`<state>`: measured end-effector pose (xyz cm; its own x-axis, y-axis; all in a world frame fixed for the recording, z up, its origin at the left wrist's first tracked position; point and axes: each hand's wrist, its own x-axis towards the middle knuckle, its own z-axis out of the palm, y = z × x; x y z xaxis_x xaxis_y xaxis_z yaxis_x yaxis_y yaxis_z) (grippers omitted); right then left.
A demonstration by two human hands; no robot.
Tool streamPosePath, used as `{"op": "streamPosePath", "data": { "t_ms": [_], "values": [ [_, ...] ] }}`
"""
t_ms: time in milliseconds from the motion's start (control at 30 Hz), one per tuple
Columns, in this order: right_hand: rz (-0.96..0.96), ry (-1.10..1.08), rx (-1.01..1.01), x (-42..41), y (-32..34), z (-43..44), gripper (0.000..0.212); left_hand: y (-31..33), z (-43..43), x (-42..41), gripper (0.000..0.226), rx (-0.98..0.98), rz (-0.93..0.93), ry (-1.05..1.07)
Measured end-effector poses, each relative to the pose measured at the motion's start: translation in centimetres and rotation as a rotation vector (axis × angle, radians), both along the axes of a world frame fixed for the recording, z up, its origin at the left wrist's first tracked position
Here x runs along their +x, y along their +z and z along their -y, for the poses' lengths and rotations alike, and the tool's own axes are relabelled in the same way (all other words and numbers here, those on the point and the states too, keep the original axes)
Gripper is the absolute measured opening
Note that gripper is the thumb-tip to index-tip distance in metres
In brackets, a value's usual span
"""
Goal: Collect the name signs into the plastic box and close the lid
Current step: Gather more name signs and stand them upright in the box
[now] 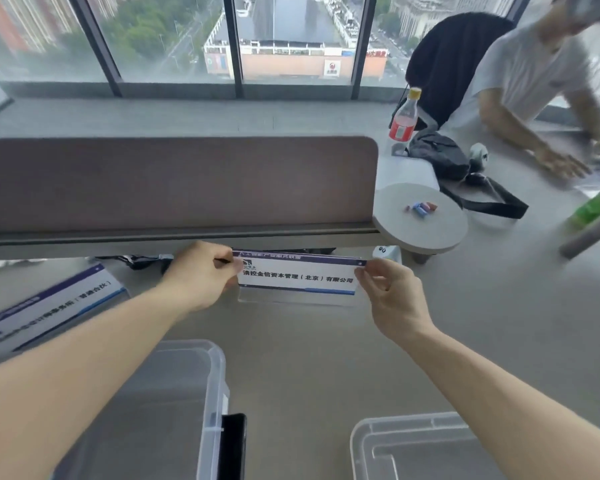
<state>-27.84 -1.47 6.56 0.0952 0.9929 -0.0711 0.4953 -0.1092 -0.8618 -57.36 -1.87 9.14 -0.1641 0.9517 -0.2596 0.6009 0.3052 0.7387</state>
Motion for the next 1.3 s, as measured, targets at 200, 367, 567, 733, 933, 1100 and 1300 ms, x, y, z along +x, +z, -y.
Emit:
{"op": "streamPosePath", "data": {
  "t_ms": [200,367,567,733,933,1100,1300],
  "values": [
    [-0.183,-0.019,0.15,-1.8,11.6,2.8,0.015,12.8,3.8,-0.8,0.022,0.143,0.019,-0.011],
    [-0.32,-0.032,0.212,-3.4,20.4,5.5,0.009,22.7,6.9,-1.0,0.032,0.244,-0.079,0.014],
    [-0.251,0.022,0.365,-3.8,29.0,10.1,0.008,33.3,11.9,1.9,0.07,0.623,-0.545,-0.318],
    [-0.215,0.077,0.441,-4.4,32.5,14.0,0.004,37.0,16.2,3.6,0.034,0.518,-0.644,-0.472],
    [-0.352,0.068,0.261,-5.8,30.5,18.7,0.06,36.8,21.0,2.6,0.024,0.495,-0.518,-0.322],
    [-0.79,0.156,-0.188,-10.7,25.4,23.2,0.052,33.3,25.5,1.6,0.015,0.362,-0.319,-0.176],
    [-0.803,0.227,-0.327,-16.8,19.9,26.2,0.048,26.6,28.6,-2.9,0.017,0.212,-0.335,0.009]
  ]
}}
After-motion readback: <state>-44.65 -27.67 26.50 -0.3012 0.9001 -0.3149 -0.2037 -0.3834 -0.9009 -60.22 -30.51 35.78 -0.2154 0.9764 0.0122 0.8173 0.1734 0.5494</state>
